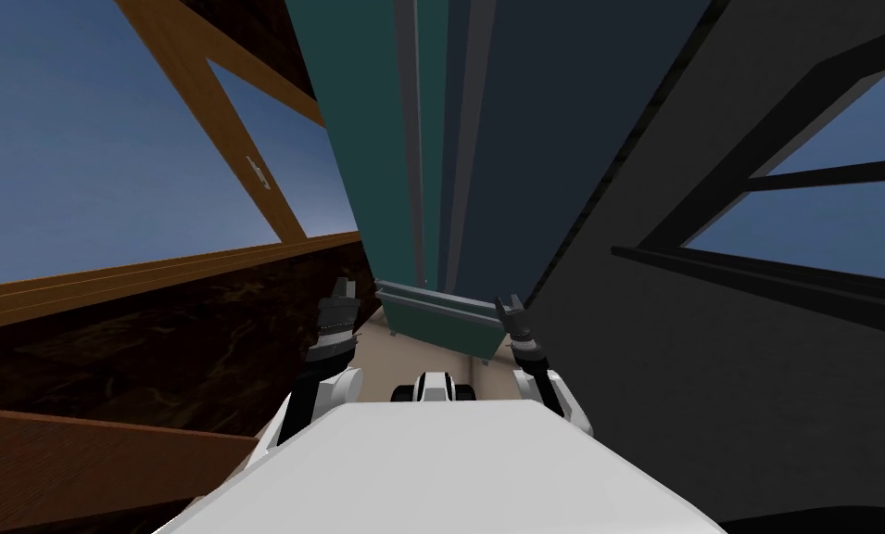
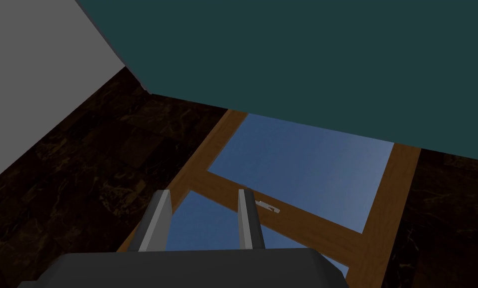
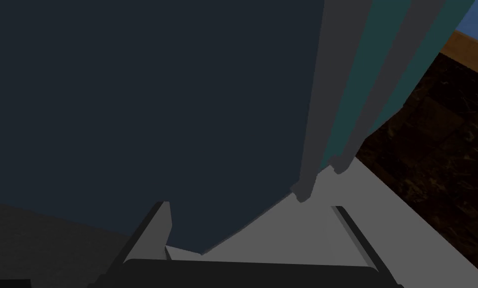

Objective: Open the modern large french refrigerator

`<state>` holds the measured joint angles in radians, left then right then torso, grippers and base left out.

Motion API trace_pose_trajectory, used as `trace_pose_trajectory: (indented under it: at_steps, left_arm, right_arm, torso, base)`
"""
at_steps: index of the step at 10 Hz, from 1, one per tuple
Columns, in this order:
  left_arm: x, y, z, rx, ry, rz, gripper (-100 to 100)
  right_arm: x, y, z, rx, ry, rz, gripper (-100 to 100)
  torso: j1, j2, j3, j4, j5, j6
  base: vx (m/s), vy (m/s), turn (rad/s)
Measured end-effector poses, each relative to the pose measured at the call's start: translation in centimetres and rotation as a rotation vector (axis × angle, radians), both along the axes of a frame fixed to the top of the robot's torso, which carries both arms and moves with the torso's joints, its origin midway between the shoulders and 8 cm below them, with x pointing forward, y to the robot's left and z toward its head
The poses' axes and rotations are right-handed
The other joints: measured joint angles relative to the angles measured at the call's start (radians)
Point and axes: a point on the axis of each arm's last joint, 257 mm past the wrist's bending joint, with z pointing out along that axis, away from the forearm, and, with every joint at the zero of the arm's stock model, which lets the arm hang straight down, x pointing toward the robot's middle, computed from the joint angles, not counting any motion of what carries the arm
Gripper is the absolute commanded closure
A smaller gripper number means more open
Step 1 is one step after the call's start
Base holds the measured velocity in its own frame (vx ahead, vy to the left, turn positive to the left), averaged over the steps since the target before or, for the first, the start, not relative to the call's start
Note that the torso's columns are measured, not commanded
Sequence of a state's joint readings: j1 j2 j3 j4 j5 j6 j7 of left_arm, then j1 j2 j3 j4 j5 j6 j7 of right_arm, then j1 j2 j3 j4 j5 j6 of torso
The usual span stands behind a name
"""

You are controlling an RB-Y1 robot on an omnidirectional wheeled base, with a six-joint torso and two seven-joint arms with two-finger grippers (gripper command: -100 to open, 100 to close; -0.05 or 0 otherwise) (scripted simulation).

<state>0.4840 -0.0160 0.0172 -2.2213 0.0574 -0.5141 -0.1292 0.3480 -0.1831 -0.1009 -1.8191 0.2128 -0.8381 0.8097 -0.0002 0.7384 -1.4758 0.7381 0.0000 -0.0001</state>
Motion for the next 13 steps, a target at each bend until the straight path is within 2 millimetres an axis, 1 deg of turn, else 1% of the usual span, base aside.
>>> trace_pose_trajectory:
  at_steps: [8,13]
  left_arm:
    - [0.0,0.0,0.0,0.0,0.0,0.0,0]
    - [0.0,0.0,0.0,0.0,0.0,0.0,0]
  right_arm:
    - [1.0,-0.1,-3.4,-0.244,-0.009,-0.142,-100]
    - [1.5,-0.2,-6.2,-0.389,-0.006,-0.221,-100]
  torso:
    - [-0.001,0.0,0.0,0.0,0.0,0.0]
    - [0.001,-0.001,-0.001,0.0,0.0,0.0]
  base:
    - [0.06,0.059,-0.033]
    - [0.052,0.061,-0.034]
